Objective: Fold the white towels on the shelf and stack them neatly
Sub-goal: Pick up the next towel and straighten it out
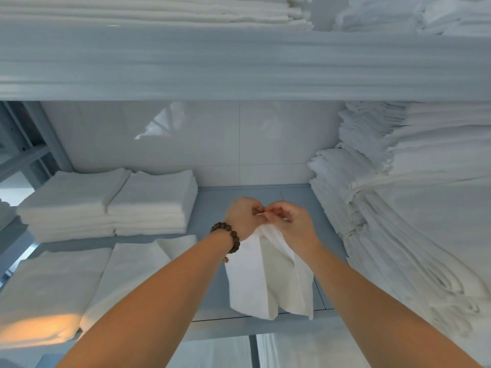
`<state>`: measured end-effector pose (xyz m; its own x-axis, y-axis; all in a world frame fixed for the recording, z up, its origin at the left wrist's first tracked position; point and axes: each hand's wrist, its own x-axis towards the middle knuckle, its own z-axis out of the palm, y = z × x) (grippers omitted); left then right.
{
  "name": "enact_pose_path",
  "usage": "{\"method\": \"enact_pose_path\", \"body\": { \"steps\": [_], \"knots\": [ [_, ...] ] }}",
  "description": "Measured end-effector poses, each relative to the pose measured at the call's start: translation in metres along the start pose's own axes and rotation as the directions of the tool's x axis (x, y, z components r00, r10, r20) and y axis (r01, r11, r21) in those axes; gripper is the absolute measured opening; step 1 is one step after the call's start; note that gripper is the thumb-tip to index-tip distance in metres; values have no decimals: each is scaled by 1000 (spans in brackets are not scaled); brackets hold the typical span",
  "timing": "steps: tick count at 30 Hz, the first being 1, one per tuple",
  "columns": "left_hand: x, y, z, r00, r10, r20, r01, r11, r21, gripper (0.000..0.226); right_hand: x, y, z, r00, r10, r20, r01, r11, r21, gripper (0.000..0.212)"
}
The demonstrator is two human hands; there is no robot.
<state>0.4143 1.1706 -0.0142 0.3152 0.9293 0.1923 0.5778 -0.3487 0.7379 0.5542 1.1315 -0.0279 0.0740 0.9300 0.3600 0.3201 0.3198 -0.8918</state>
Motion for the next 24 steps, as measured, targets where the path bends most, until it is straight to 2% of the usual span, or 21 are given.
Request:
{"method": "enact_pose_path", "body": {
  "steps": [3,5,7,10,15,18,22,24],
  "knots": [
    [3,2,-1,999,-25,-25,24,999,-34,7,-10,7,0,1000,9,9,-8,999,-36,31],
    [5,4,-3,998,-52,-47,48,996,-73,5,-15,14,1,1000,-4,-12,2,989,-145,46],
    [8,3,-8,992,-94,-85,80,985,-155,5,-20,25,-1,998,32,-47,-42,970,-241,51],
    [9,0,-22,982,-113,-150,75,969,-237,17,-30,45,-10,988,136,-78,-155,917,-366,40],
    [4,-12,-45,951,-170,-258,81,944,-320,17,-44,75,-25,952,290,-96,-293,776,-558,6],
    [-3,-34,-48,930,-223,-291,135,947,-293,16,-38,75,-31,949,297,-110,-298,721,-625,14],
    [-16,-58,-39,915,-247,-320,225,969,-105,8,-20,50,-39,957,260,-132,-291,857,-426,21],
    [-23,-64,-35,909,-237,-342,233,971,-54,7,-11,40,-44,975,187,-123,-222,870,-440,20]
  ]
}}
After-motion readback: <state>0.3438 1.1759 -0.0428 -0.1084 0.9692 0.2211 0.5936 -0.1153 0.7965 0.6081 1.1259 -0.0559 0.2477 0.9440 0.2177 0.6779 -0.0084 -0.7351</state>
